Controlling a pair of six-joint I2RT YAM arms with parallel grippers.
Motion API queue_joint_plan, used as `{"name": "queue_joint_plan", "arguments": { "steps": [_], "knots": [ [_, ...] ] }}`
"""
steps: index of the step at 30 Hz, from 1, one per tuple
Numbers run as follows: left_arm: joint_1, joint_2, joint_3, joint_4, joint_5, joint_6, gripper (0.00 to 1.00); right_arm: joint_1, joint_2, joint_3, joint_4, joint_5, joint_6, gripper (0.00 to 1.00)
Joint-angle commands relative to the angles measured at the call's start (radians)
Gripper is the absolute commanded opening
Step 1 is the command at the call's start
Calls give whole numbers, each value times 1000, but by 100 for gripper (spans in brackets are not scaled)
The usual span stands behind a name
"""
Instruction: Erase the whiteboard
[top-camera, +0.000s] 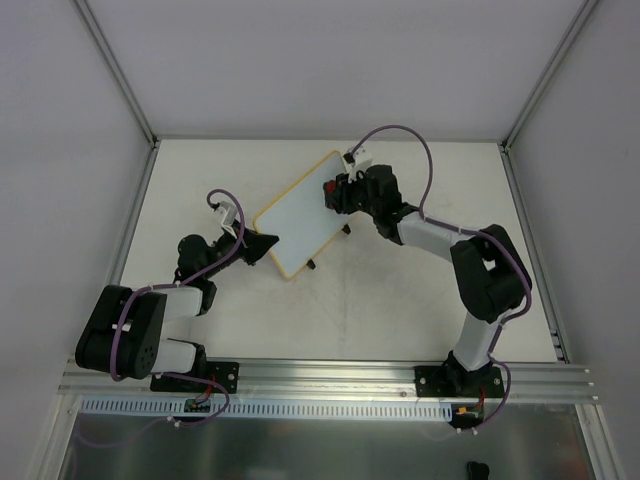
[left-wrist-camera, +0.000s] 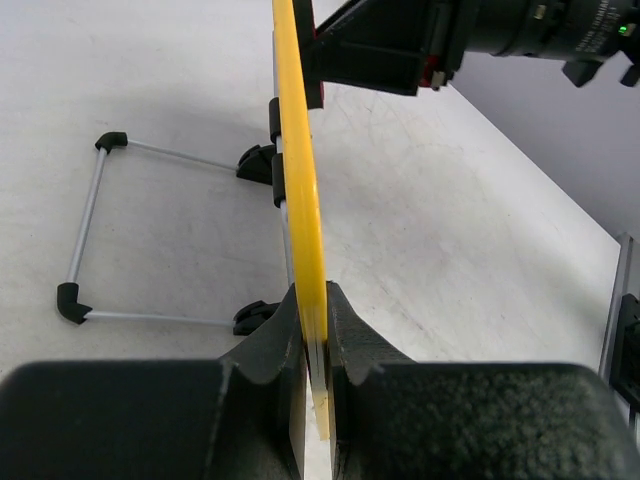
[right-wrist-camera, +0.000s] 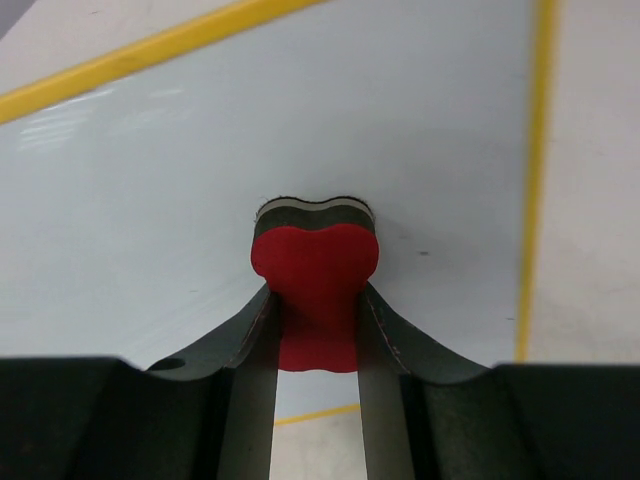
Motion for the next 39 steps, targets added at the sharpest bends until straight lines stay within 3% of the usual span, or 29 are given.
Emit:
{"name": "queue_joint_plan", "arguments": {
  "steps": [1, 9, 20, 25, 39],
  "knots": [
    [-33, -15, 29, 77, 165, -3, 0, -48, 54, 58, 19, -24, 41, 0],
    [-33, -20, 26, 74, 164, 0, 0, -117, 127, 147, -93, 105, 66, 0],
    [-33, -24, 27, 68, 161, 2, 0, -149, 95, 147, -245, 298, 93, 0],
    [-33, -27, 33, 60, 156, 2, 0, -157, -30, 66, -280, 412, 84, 0],
    [-30, 11, 93, -5, 155, 38, 0, -172, -432, -178, -521, 443, 153, 0]
  ]
}}
